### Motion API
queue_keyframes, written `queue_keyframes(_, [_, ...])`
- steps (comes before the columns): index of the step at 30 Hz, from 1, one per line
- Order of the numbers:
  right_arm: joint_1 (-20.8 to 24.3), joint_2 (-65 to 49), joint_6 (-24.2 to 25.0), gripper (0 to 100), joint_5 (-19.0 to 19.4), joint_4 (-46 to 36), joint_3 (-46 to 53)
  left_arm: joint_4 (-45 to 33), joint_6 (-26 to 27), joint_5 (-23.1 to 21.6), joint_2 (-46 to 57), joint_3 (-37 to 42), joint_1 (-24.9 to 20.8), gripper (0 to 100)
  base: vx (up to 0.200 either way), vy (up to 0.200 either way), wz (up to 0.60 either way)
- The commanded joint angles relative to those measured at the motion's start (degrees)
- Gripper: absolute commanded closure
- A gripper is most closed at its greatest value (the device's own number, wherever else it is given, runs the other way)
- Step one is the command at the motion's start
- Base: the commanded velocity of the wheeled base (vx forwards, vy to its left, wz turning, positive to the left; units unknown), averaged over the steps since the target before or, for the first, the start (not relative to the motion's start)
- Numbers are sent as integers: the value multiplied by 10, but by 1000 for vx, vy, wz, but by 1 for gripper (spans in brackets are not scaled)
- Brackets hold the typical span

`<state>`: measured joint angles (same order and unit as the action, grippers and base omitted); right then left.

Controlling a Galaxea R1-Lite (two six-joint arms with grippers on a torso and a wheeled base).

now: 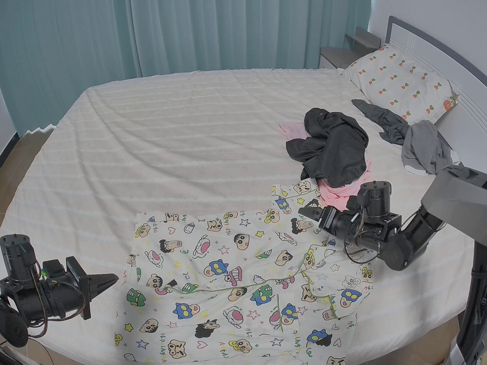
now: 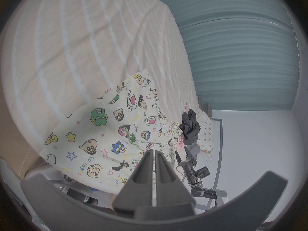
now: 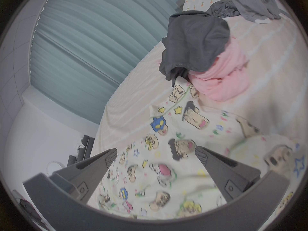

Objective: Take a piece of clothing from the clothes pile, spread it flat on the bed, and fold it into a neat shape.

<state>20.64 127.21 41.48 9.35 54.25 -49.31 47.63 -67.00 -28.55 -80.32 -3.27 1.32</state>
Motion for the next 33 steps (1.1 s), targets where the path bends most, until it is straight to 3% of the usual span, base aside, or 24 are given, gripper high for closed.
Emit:
queue_keyframes(1, [-15, -137, -17, 0, -2, 40, 145, 0, 3, -41, 0, 16, 0, 100, 0, 0, 0])
queue_keyframes(8, [-20, -223, -11, 0, -31, 48, 283, -1, 2, -41, 22, 19, 0, 100, -57, 0, 0])
queue_keyframes(15, [-49, -215, -9, 0, -43, 73, 364, 0, 5, -41, 25, 21, 0, 100, -200, 0, 0])
queue_keyframes(26, [-55, -176, -10, 0, -44, 163, 461, -1, 6, -30, 15, 18, 0, 100, -200, 0, 0])
queue_keyframes(31, [-76, -109, -11, 0, -39, 234, 486, 0, 24, 12, -13, 16, -12, 100, -40, 0, 0])
queue_keyframes(33, [-74, -64, -15, 0, -43, 279, 493, 0, 31, 61, -42, 15, -52, 100, 0, 0, 0])
